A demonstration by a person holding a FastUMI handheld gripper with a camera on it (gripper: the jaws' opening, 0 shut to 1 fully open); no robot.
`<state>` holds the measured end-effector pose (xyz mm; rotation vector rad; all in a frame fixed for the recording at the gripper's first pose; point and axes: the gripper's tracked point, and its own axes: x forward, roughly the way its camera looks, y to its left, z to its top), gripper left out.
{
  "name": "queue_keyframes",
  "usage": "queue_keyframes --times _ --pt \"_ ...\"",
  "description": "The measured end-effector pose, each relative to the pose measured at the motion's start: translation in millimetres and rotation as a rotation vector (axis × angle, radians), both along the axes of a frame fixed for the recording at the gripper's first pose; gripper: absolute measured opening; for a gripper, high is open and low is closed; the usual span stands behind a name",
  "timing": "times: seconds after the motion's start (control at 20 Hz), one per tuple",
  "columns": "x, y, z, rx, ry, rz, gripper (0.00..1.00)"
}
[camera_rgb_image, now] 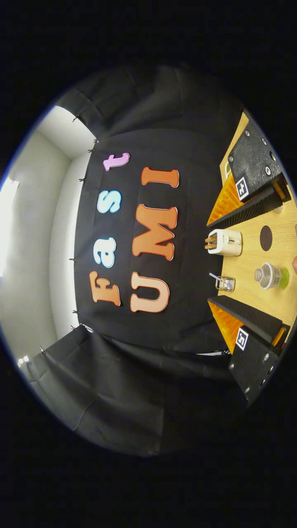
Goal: Take the bottle from table, then pour the juice into the cup, finally place the bottle on the coaster
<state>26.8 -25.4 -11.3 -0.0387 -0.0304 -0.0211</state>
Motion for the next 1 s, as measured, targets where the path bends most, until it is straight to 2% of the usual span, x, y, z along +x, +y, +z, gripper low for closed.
queue_keyframes --times 0.15,0.3,0.45,1.0 --pt "13.0 -9.4 -7.4 0.008 0.018 -0.02 0.96" --pt "22.5 -9.6 -7.2 0.029 0.033 0.001 0.96" --pt "24.8 -15.1 -2.4 0.028 0.04 -0.011 0.96" --pt "-3.3 13.8 -24.5 0.028 0.056 -0.039 0.96"
